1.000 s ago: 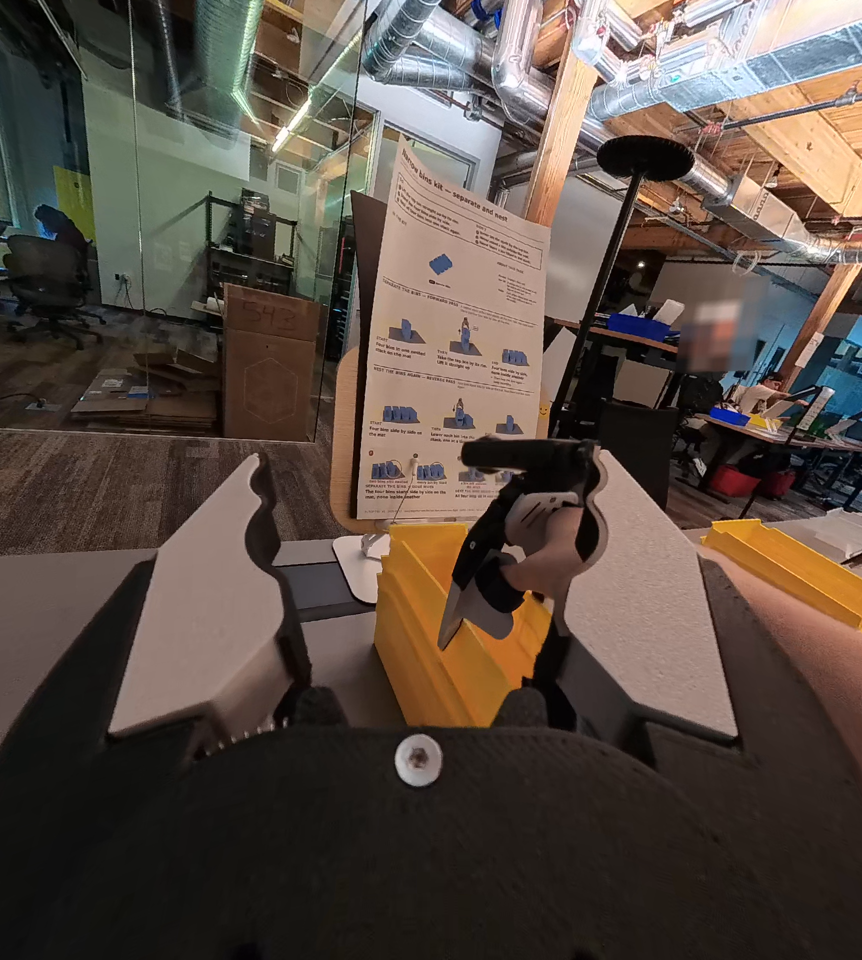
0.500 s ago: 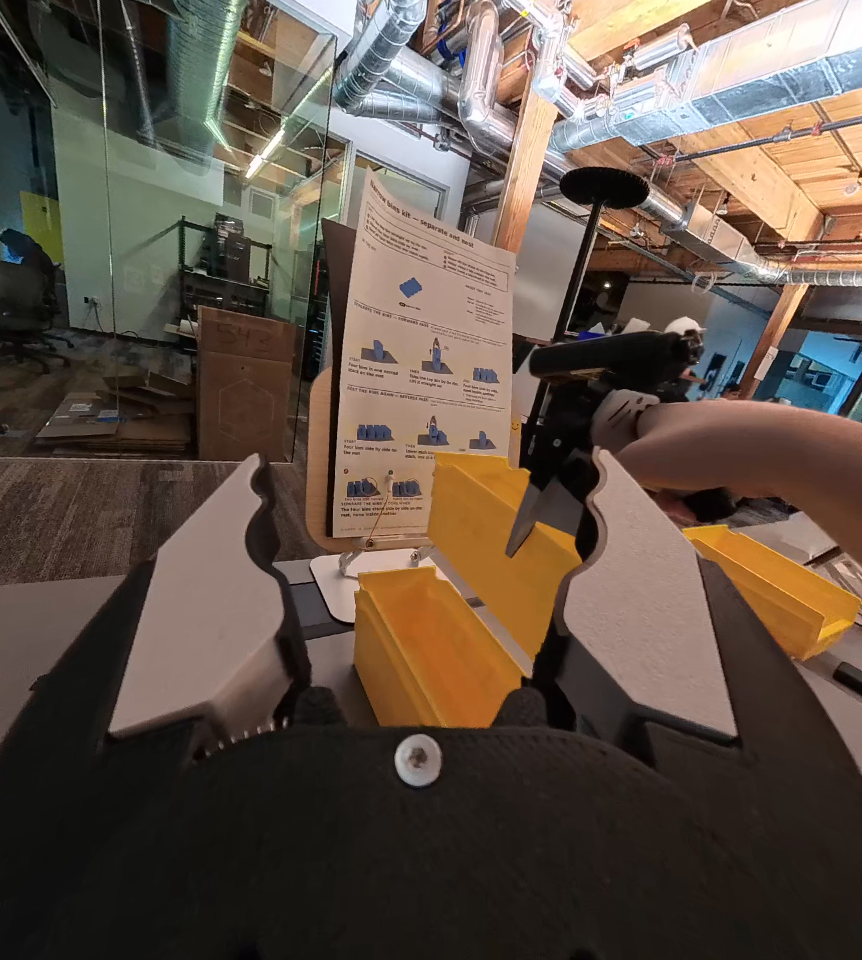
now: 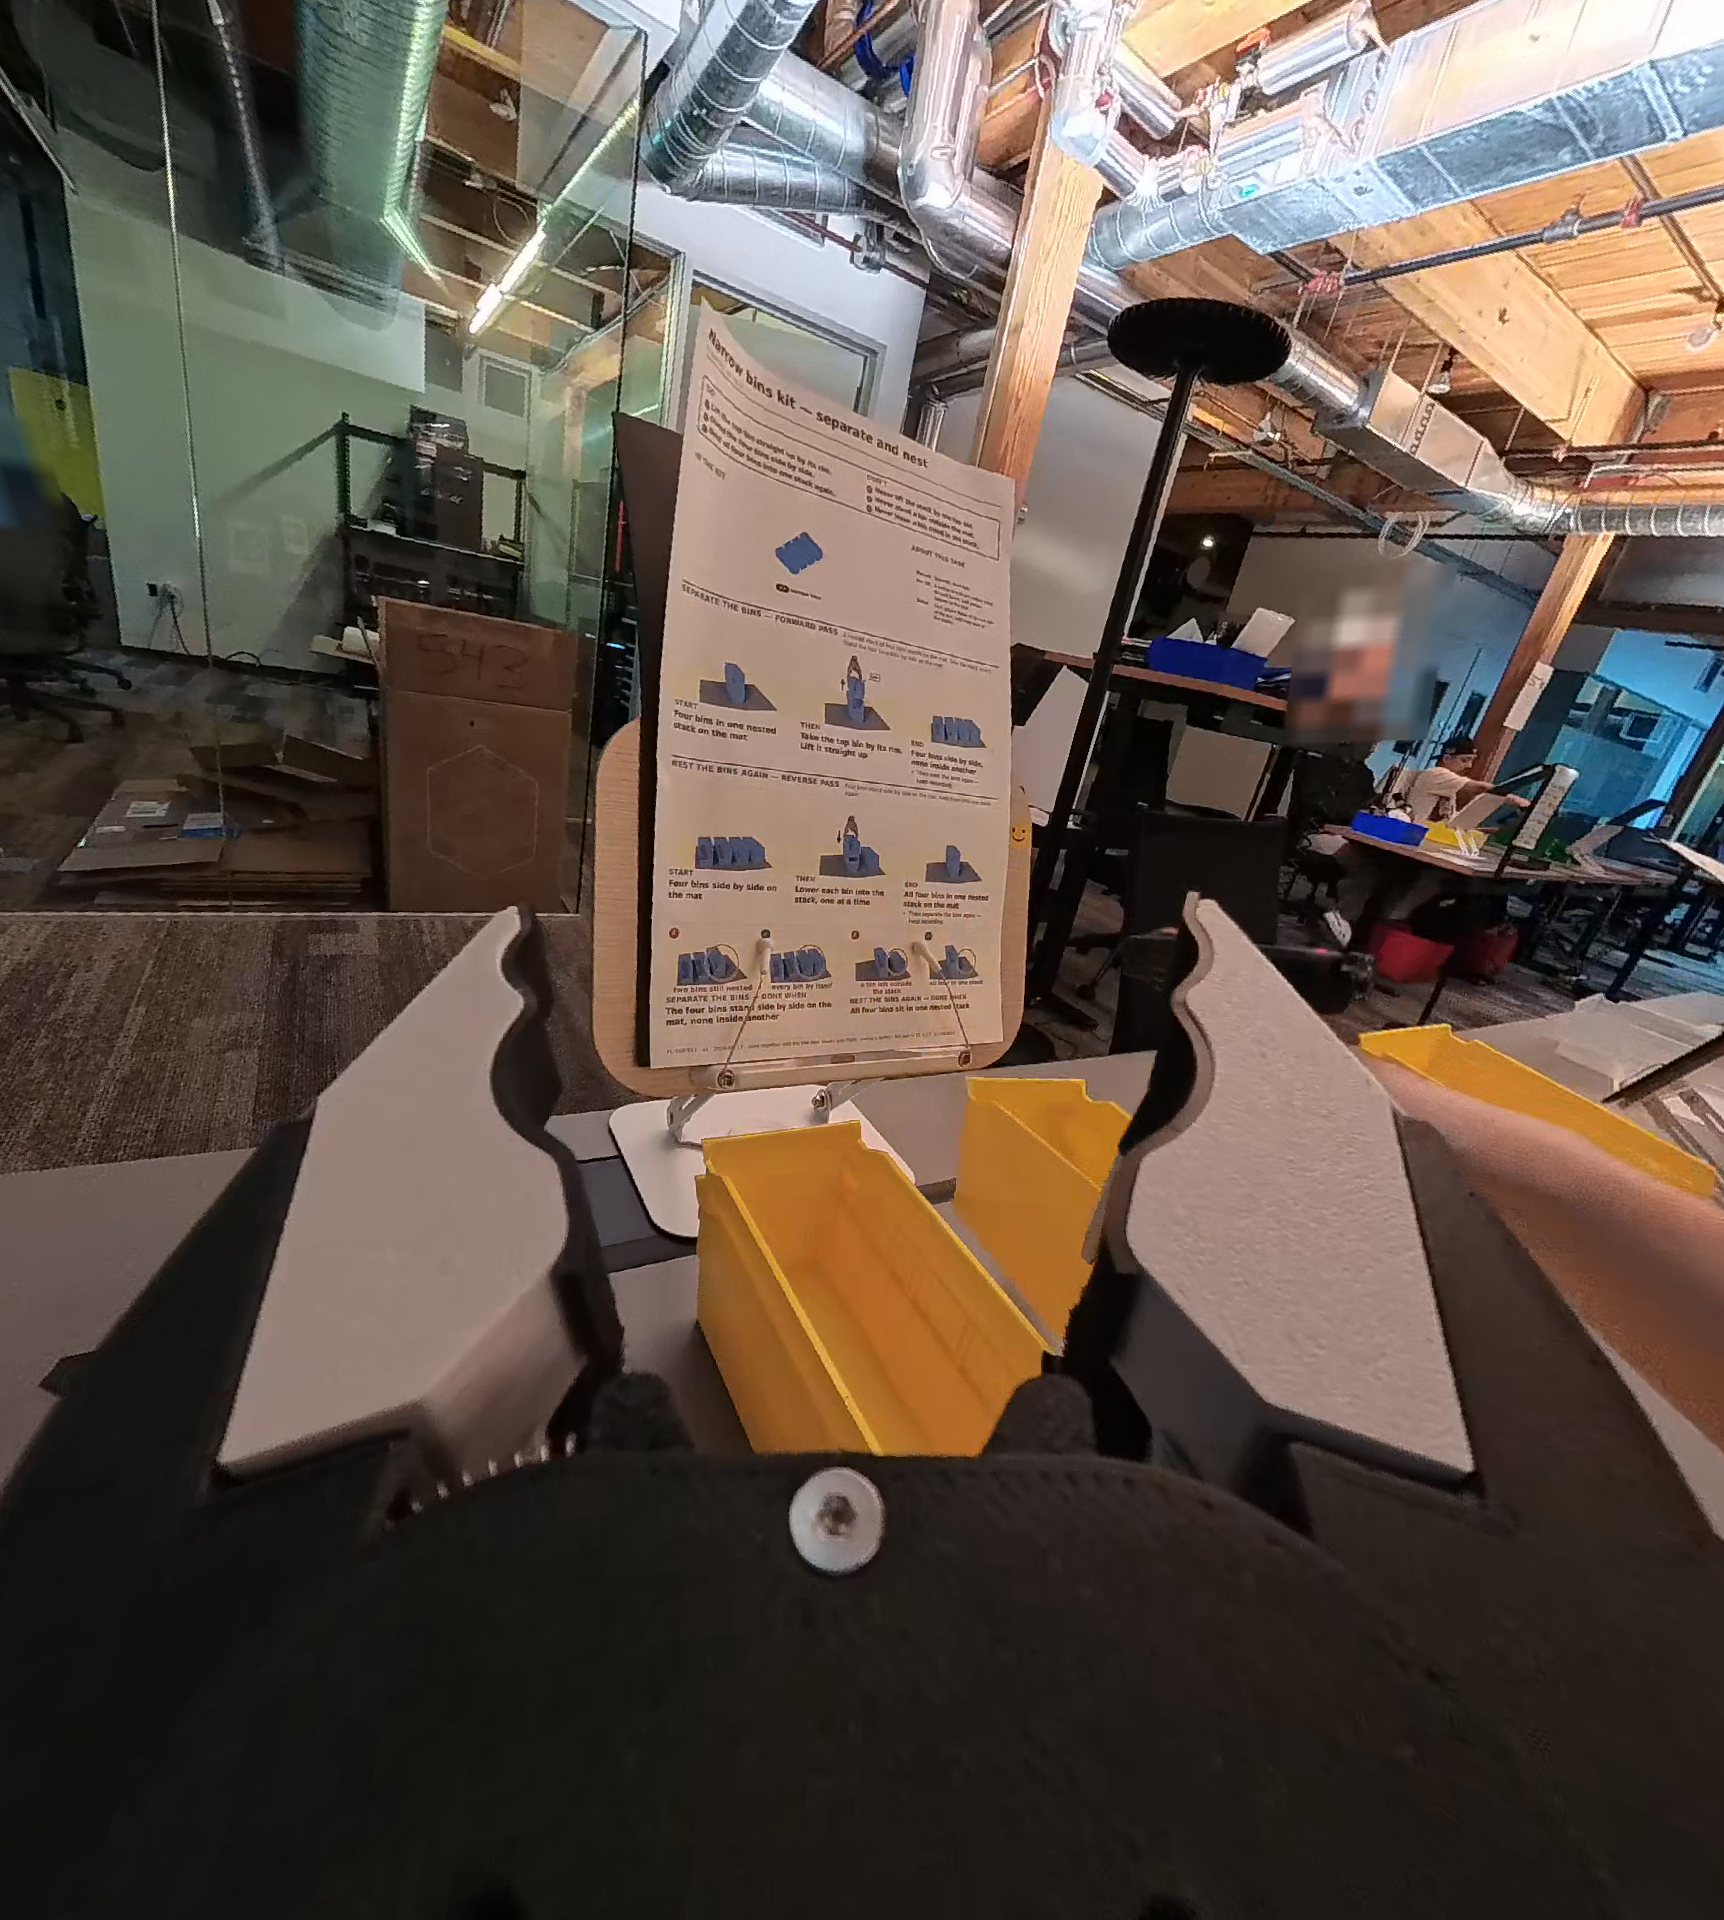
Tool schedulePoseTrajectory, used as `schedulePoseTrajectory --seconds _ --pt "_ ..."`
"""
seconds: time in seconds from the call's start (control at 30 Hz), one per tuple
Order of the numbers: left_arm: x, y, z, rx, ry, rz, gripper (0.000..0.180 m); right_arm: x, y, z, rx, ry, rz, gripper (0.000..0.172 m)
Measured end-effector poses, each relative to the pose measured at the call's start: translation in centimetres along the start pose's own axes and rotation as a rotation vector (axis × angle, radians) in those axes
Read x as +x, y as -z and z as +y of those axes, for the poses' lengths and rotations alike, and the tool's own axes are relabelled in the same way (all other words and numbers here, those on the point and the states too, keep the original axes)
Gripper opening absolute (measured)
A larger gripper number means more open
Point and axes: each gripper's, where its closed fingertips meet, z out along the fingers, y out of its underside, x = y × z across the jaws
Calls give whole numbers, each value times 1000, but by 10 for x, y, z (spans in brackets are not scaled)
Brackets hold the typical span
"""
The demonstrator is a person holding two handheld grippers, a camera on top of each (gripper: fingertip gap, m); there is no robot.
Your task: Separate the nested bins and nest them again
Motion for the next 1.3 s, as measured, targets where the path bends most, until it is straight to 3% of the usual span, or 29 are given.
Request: schedulePoseTrajectory --seconds 0.47,0.57,0.77,0.87,1.0,1.17,1.3 --pt "6 -6 6 -28 -10 7 117 17 -49 4 -28 28 39 118" --pt "7 -7 6 -31 -8 13 116 16 -54 11 -67 24 48 126" --pt "6 -4 4 -19 4 16 116 10 -32 6 -53 101 122 128" --pt "4 -3 3 -13 13 16 116 -9 -2 -6 20 133 133 134" --pt "0 -3 4 -19 23 13 116 -81 27 -25 199 151 -77 134" --pt "-1 -2 4 -19 30 12 117 -153 10 -5 123 205 -189 145" --pt "-1 -2 5 -23 34 19 116 -177 -13 5 76 214 -162 146"
